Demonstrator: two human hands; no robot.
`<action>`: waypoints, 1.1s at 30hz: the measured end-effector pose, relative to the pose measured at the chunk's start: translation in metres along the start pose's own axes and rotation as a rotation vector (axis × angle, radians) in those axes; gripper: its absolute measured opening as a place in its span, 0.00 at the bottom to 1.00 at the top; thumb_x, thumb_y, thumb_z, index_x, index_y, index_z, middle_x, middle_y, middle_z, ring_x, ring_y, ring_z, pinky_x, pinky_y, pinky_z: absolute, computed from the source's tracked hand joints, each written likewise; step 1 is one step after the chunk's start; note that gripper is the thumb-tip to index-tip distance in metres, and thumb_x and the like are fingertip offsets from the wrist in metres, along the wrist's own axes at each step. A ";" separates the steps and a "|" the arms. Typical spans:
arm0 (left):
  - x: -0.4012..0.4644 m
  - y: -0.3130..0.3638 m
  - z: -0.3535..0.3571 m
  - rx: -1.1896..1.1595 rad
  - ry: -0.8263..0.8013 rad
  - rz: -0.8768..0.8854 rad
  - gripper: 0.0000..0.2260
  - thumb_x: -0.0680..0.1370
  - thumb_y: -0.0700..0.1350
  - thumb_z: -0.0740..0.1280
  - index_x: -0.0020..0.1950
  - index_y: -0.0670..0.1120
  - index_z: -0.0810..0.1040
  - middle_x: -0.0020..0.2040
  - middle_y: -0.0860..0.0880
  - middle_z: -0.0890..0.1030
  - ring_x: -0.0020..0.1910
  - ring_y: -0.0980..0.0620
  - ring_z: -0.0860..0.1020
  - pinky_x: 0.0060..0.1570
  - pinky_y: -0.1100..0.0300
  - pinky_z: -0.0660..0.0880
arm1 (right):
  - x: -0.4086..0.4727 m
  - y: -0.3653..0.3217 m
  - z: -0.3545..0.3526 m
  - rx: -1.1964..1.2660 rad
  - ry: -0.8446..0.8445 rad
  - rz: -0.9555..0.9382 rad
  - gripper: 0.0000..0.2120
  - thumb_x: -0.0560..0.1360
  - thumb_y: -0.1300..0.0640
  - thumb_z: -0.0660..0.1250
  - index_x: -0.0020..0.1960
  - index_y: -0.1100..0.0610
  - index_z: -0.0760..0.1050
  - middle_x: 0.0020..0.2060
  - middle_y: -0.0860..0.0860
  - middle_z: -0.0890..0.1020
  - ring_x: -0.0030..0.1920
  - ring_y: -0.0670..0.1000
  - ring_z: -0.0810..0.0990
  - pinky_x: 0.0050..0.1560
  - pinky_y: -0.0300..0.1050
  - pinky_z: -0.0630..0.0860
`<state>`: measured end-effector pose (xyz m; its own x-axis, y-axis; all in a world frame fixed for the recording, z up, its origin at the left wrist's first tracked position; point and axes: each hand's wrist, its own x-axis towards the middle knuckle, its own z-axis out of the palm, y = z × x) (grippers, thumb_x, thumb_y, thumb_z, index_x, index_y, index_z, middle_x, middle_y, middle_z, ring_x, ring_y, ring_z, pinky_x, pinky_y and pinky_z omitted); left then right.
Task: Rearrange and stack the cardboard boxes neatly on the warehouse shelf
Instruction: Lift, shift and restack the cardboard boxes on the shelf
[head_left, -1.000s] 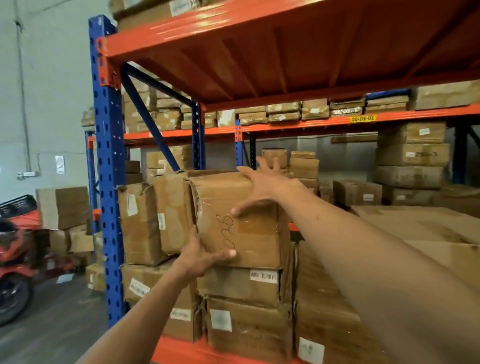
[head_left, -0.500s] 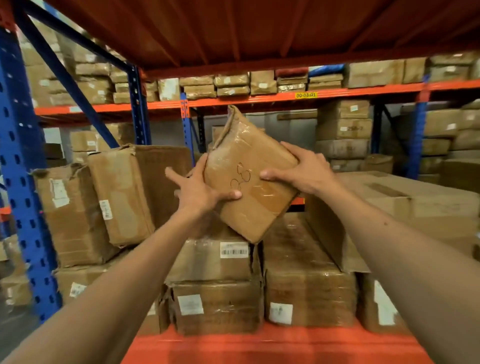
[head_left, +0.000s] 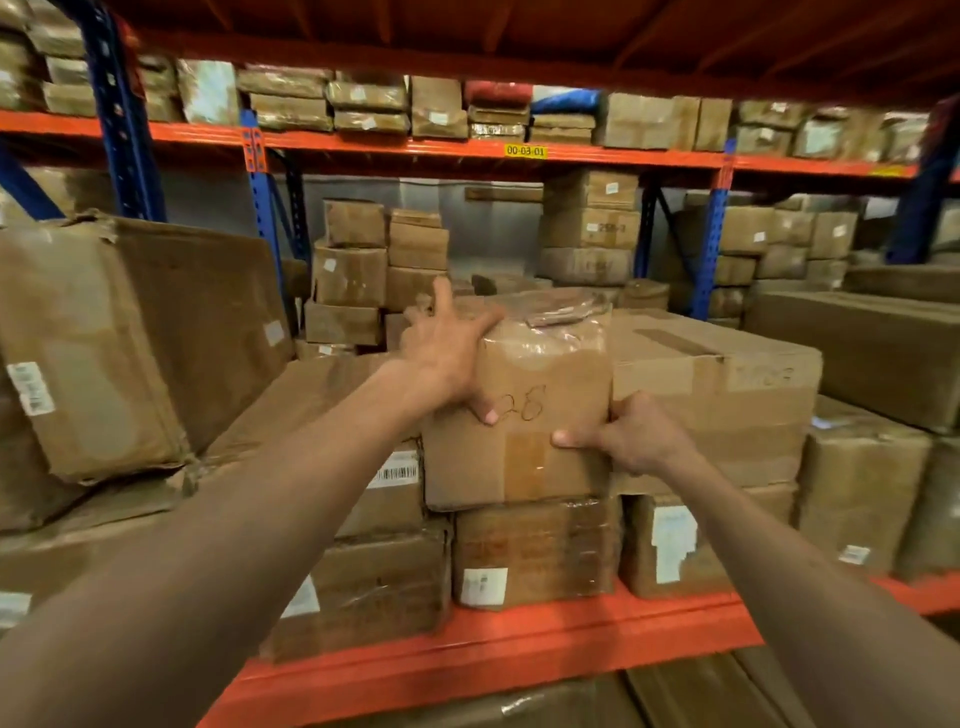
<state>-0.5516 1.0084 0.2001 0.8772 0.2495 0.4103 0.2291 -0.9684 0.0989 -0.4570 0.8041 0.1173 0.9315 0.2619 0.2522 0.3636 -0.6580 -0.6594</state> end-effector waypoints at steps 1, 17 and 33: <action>0.002 0.006 0.002 0.046 -0.064 -0.004 0.56 0.57 0.59 0.84 0.78 0.64 0.55 0.78 0.41 0.46 0.73 0.29 0.56 0.69 0.35 0.64 | 0.000 -0.005 -0.006 -0.147 0.026 0.002 0.26 0.59 0.35 0.81 0.44 0.51 0.79 0.44 0.48 0.85 0.44 0.49 0.82 0.48 0.51 0.81; 0.032 -0.001 0.025 0.151 -0.161 0.032 0.57 0.56 0.62 0.83 0.79 0.59 0.56 0.79 0.41 0.53 0.76 0.27 0.47 0.67 0.33 0.66 | 0.079 -0.050 -0.045 -0.439 -0.179 -0.166 0.65 0.45 0.33 0.81 0.77 0.30 0.55 0.79 0.51 0.63 0.77 0.60 0.60 0.74 0.62 0.59; -0.022 -0.064 0.032 -0.133 -0.047 0.205 0.60 0.67 0.54 0.80 0.76 0.67 0.31 0.75 0.52 0.22 0.77 0.36 0.31 0.73 0.32 0.37 | 0.065 -0.098 -0.060 -0.894 -0.271 -0.149 0.44 0.72 0.43 0.74 0.81 0.44 0.55 0.77 0.52 0.66 0.74 0.56 0.66 0.70 0.51 0.66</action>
<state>-0.5725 1.0653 0.1560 0.9191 0.0451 0.3914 -0.0100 -0.9904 0.1376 -0.4320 0.8431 0.2407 0.8825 0.4683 0.0429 0.4540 -0.8722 0.1822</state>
